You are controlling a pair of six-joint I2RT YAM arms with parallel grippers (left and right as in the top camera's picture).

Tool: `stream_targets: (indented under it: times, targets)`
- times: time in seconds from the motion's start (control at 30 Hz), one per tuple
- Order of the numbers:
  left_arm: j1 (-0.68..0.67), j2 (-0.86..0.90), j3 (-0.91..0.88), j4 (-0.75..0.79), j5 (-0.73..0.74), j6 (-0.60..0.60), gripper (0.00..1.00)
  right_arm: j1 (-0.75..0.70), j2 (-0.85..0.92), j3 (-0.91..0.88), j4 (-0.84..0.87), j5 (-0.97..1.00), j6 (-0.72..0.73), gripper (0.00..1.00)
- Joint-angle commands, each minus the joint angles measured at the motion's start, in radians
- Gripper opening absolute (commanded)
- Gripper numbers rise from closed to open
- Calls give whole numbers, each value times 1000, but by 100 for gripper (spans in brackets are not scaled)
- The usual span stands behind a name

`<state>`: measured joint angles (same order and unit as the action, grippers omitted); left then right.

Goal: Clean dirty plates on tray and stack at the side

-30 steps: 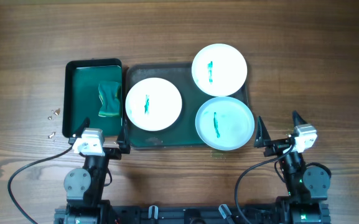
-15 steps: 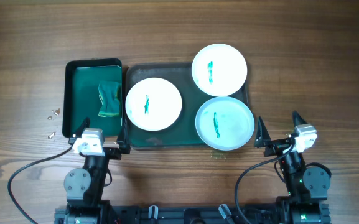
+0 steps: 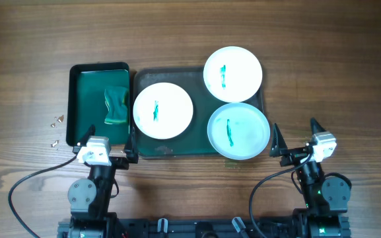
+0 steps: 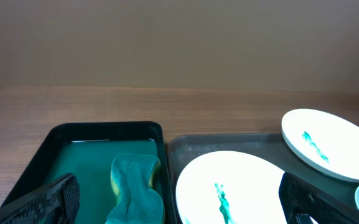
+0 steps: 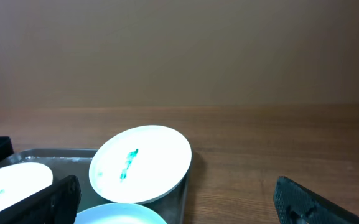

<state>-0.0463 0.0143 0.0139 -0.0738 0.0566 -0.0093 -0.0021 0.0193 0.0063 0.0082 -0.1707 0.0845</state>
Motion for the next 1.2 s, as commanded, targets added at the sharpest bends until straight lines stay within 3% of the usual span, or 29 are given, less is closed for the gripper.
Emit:
stream_targets:
  times: [0.0,0.53,0.77,0.97,1.17]
  targets:
    - [-6,-8,-8,0,-10,-5,100,5,-8,-1,4,15,-6,100]
    - [-6,-8,-3,26,-10,-6,100,5,-8,0,6,5,-6,100]
    - [-6,18,97,-25,-18,-5,100,5,34,66,5,-48,-6,100]
    - [-6,177,272,-111,-25,-5,100,5,166,206,5,-51,-6,100]
    - [-6,464,547,-252,-25,-5,100,5,417,437,-64,-89,-6,100]
